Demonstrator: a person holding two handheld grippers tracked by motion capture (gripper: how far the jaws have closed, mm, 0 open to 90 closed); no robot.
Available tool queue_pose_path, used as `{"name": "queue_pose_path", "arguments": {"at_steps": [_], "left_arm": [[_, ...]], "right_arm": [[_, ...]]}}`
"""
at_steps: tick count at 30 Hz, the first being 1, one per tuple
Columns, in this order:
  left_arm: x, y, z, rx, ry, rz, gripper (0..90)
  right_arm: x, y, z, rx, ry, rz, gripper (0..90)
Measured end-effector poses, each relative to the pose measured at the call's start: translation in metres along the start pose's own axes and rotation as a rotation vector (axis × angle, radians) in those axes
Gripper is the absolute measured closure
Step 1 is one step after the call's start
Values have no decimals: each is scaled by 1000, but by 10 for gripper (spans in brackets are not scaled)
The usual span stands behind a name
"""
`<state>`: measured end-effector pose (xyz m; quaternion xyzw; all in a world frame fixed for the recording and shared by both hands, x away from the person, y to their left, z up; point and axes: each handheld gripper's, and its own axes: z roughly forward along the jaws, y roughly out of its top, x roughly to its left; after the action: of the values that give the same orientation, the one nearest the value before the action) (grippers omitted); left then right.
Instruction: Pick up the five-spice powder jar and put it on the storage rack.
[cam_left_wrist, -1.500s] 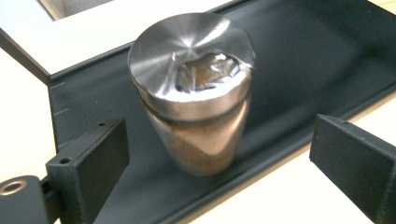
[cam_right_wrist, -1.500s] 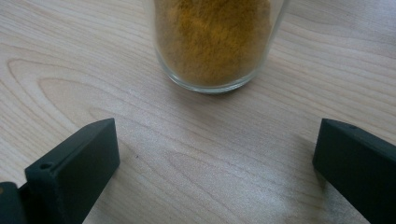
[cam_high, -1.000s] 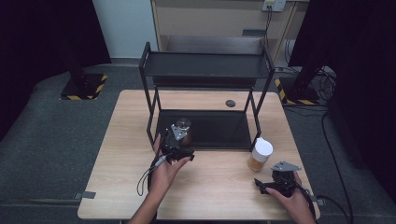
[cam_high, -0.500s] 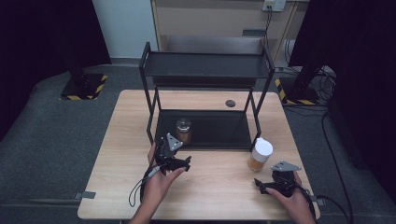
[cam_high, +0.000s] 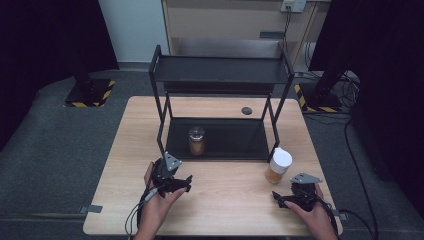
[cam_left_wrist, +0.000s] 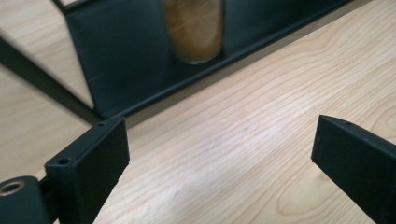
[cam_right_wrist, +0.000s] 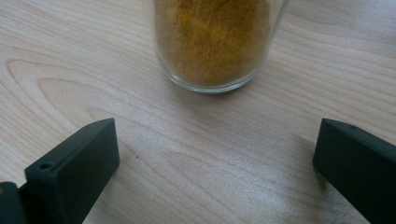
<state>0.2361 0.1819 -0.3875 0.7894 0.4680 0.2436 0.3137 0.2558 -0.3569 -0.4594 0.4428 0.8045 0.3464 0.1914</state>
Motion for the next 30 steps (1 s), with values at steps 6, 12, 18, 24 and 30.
{"name": "queue_pose_path", "arguments": {"at_steps": [6,12,18,24,30], "left_arm": [[10,-12,-5,20,19,-26,31],[21,-22,-6,24,40,-64,32],[34,-32,1,38,44,-81,40],[43,-41,5,22,63,-113,30],[52,-48,12,20,85,-122,32]], "right_arm": [[0,0,0,0,0,0,14],[0,0,0,0,0,1,14],[0,0,0,0,0,0,14],[0,0,0,0,0,0,14],[0,0,0,0,0,0,14]]}}
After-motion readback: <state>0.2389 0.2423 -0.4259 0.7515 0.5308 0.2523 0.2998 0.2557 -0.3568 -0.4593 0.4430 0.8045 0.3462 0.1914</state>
